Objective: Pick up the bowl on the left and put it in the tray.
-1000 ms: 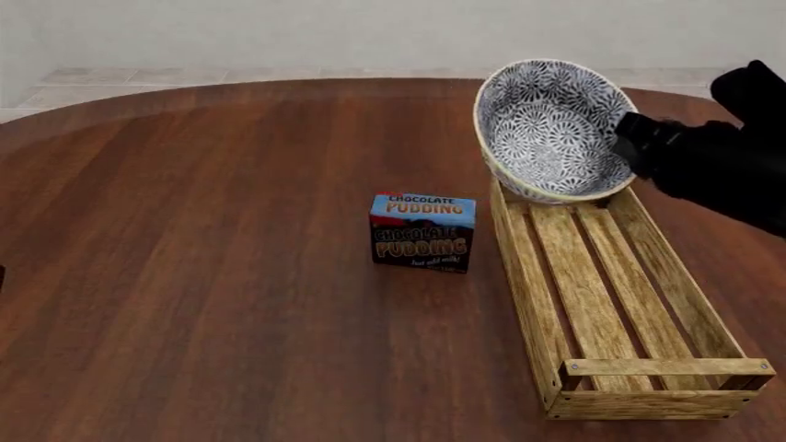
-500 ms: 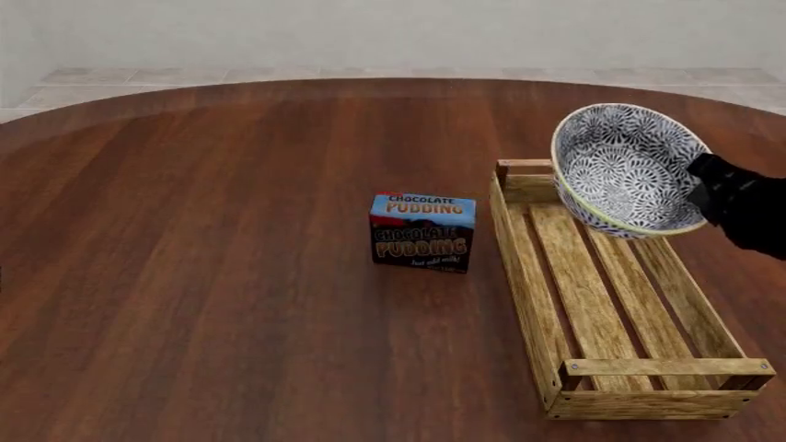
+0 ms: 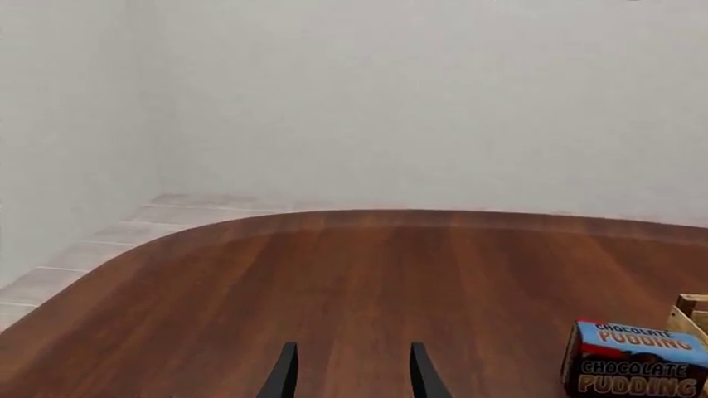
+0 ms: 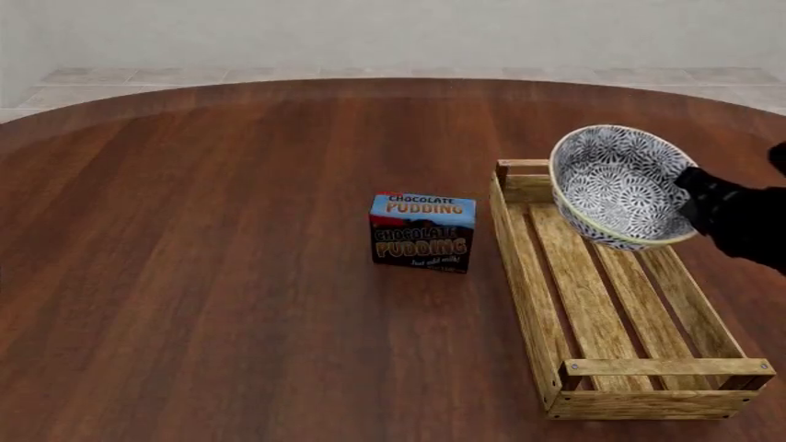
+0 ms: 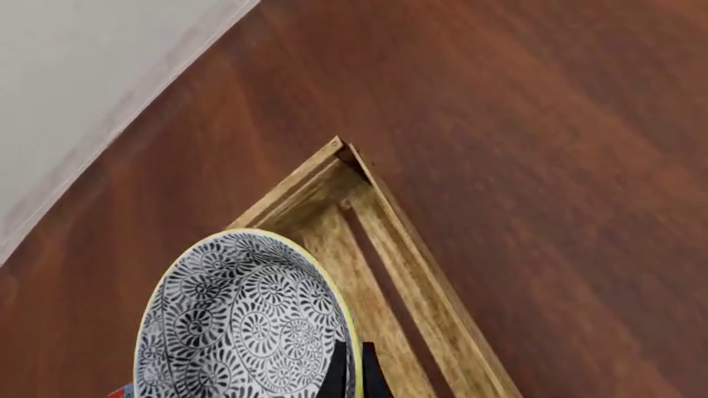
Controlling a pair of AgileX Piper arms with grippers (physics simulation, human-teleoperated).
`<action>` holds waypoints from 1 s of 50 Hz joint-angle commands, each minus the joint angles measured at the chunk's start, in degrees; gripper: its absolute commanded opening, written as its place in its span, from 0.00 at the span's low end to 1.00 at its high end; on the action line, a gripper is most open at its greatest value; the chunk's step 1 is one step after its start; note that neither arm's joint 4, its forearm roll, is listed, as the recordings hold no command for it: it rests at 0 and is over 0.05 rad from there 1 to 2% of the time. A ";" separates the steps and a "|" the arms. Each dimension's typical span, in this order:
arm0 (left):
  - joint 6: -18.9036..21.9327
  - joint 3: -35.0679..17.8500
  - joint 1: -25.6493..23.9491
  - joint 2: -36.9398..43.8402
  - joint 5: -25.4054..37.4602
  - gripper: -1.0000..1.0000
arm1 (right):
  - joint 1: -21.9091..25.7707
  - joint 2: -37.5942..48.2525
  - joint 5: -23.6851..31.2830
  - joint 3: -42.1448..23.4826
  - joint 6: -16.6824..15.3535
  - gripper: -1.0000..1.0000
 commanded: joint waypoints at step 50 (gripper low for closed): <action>-0.09 0.63 1.59 0.00 -0.53 1.00 | 1.40 13.60 -8.18 0.35 -4.00 0.00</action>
